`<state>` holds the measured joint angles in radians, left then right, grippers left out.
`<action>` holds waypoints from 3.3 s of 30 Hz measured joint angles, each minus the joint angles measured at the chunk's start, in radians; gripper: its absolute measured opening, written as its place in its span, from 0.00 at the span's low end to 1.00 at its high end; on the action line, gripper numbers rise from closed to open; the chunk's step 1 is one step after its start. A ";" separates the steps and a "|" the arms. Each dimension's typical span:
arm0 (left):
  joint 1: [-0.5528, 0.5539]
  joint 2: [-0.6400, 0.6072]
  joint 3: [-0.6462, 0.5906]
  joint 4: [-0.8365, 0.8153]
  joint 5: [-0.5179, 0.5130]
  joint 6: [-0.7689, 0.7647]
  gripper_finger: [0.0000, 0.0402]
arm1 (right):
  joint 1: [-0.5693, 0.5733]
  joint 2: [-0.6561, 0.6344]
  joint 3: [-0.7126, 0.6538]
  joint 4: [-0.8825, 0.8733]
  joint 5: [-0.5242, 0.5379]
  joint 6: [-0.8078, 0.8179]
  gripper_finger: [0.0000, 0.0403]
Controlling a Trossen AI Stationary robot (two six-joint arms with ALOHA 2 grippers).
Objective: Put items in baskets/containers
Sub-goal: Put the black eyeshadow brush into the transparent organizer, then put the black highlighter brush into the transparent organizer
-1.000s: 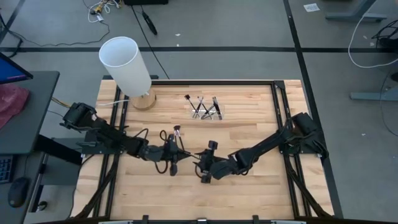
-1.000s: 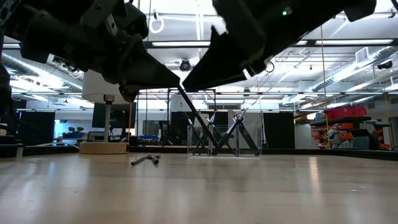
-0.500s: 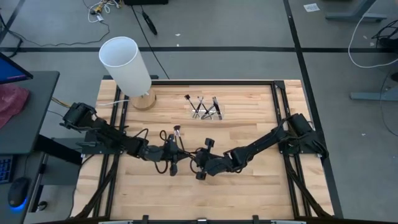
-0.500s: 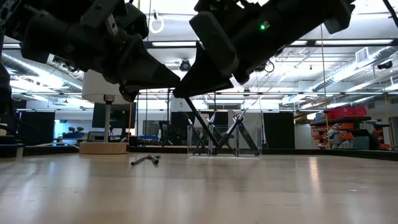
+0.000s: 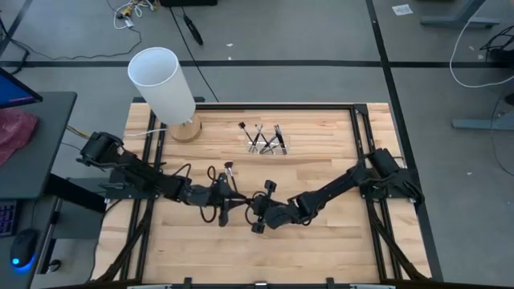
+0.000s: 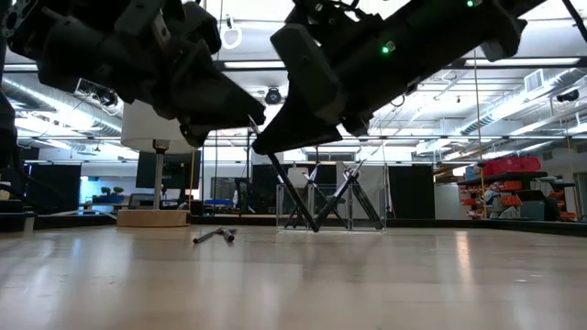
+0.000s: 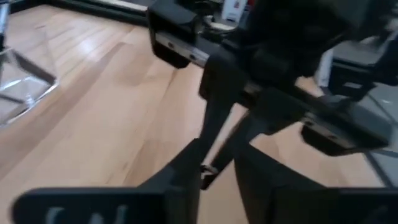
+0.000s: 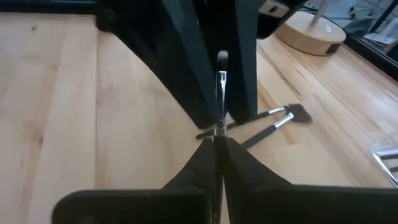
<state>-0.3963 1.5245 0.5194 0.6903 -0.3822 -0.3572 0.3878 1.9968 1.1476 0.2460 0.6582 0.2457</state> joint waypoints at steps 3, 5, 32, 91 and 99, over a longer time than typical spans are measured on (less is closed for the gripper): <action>-0.007 -0.032 0.002 -0.031 0.027 0.000 0.32 | 0.013 -0.027 -0.029 0.003 0.047 0.009 0.01; -0.021 -0.053 0.003 -0.079 0.035 -0.001 0.38 | 0.021 -0.070 -0.078 0.006 0.108 0.033 0.01; -0.176 -0.032 0.001 -0.232 -0.403 -0.024 0.43 | -0.396 -0.462 -0.672 0.700 0.286 0.026 0.02; -0.161 -0.031 0.001 -0.231 -0.403 -0.033 0.43 | -0.542 -0.462 -0.537 0.139 -0.024 0.162 0.20; -0.161 -0.031 0.001 -0.231 -0.403 -0.033 0.43 | -0.542 -0.472 -0.537 0.139 -0.022 0.123 0.29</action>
<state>-0.5575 1.4934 0.5205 0.4593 -0.7849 -0.3904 -0.1539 1.5245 0.6102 0.3850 0.6360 0.3682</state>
